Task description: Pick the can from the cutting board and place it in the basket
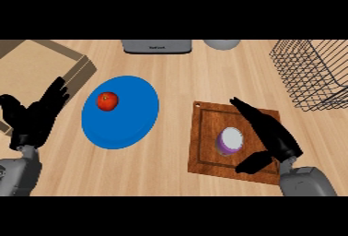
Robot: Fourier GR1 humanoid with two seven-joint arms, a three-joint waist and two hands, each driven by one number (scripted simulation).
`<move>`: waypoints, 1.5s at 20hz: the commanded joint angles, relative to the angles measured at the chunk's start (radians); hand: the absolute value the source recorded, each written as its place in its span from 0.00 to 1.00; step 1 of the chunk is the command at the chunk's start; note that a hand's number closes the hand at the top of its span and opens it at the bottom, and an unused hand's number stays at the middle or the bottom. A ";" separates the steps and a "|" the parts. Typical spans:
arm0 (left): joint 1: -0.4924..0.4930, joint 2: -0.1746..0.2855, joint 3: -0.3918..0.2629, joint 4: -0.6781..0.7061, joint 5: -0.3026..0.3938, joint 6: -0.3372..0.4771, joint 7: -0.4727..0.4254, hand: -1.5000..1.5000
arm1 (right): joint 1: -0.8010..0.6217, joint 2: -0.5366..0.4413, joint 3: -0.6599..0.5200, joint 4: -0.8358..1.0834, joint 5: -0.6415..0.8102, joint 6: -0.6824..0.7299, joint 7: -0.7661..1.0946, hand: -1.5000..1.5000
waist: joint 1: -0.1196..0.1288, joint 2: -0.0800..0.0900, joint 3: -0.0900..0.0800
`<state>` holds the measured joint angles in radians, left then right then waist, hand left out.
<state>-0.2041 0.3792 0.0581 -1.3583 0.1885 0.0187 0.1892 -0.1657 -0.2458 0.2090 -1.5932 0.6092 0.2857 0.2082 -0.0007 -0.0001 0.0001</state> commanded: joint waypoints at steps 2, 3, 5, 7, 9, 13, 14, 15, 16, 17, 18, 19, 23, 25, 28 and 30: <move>-0.055 -0.035 0.017 0.028 -0.039 0.022 0.018 0.50 | -0.062 -0.005 -0.077 0.065 -0.049 0.061 -0.058 0.00 | 0.001 0.001 0.000; -0.005 -0.037 0.029 0.075 -0.031 -0.027 -0.060 0.50 | 0.004 -0.004 -0.057 0.039 -0.045 0.052 -0.099 0.00 | 0.000 0.001 0.000; 0.022 0.015 0.053 -0.023 -0.016 -0.067 0.013 0.50 | -0.036 0.005 -0.065 0.028 -0.047 0.085 -0.076 0.00 | 0.004 0.000 0.000; -0.041 -0.057 0.023 -0.031 -0.045 0.008 0.069 0.50 | 0.043 0.003 -0.040 -0.069 -0.038 0.100 -0.074 0.00 | -0.001 -0.001 0.000; 0.006 -0.067 0.031 0.011 -0.075 -0.015 -0.028 0.50 | 0.045 0.040 -0.014 -0.095 -0.018 0.102 -0.043 0.00 | 0.000 0.000 0.000; 0.013 -0.069 0.052 -0.017 -0.072 -0.026 0.002 0.50 | 0.034 0.077 0.034 -0.025 0.101 0.038 -0.027 0.00 | 0.002 0.000 0.000; 0.013 -0.049 0.073 -0.010 -0.061 -0.059 0.012 0.50 | 0.046 0.051 -0.003 0.015 0.099 0.030 -0.082 0.00 | 0.001 0.000 0.000; -0.003 -0.050 0.084 0.053 -0.067 -0.083 -0.036 0.50 | 0.029 0.039 -0.036 -0.007 0.075 0.069 -0.071 0.00 | 0.000 0.000 0.000; 0.063 -0.069 0.053 -0.095 -0.078 -0.046 0.037 0.50 | 0.006 0.071 -0.012 0.043 0.116 0.029 -0.053 0.00 | 0.004 -0.001 0.000; 0.023 -0.055 0.069 -0.074 -0.065 -0.062 0.064 0.50 | 0.035 0.028 -0.036 0.040 0.111 0.044 -0.094 0.00 | 0.002 0.000 0.000; 0.019 -0.061 0.081 -0.017 -0.068 -0.078 0.014 0.50 | -0.009 0.102 0.007 0.078 0.153 0.003 -0.049 0.00 | 0.002 0.000 0.000; 0.037 -0.108 0.031 -0.082 -0.112 -0.017 0.026 0.50 | -0.006 0.099 0.020 0.114 0.180 -0.022 -0.068 0.00 | 0.004 0.000 0.000; 0.020 -0.098 0.080 -0.014 -0.095 -0.061 -0.006 0.50 | -0.004 0.117 0.035 0.128 0.222 -0.033 -0.078 0.00 | 0.002 0.000 0.000; 0.004 -0.097 0.061 -0.032 -0.107 -0.042 0.014 0.50 | 0.055 0.061 0.117 0.133 0.282 -0.037 -0.145 1.00 | 0.002 0.000 0.000; -0.029 -0.090 0.079 -0.060 -0.111 -0.045 0.078 0.50 | -0.005 0.089 0.063 0.182 0.280 -0.034 -0.151 1.00 | 0.002 0.000 0.000; -0.007 -0.097 0.088 -0.006 -0.125 -0.060 -0.012 0.50 | 0.005 0.124 0.088 0.210 0.308 -0.070 -0.151 1.00 | 0.001 0.000 0.000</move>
<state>-0.2103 0.2924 0.1381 -1.3804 0.0840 -0.0420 0.2088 -0.1681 -0.1465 0.2722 -1.4219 0.8794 0.2197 0.0620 0.0008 -0.0059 -0.0039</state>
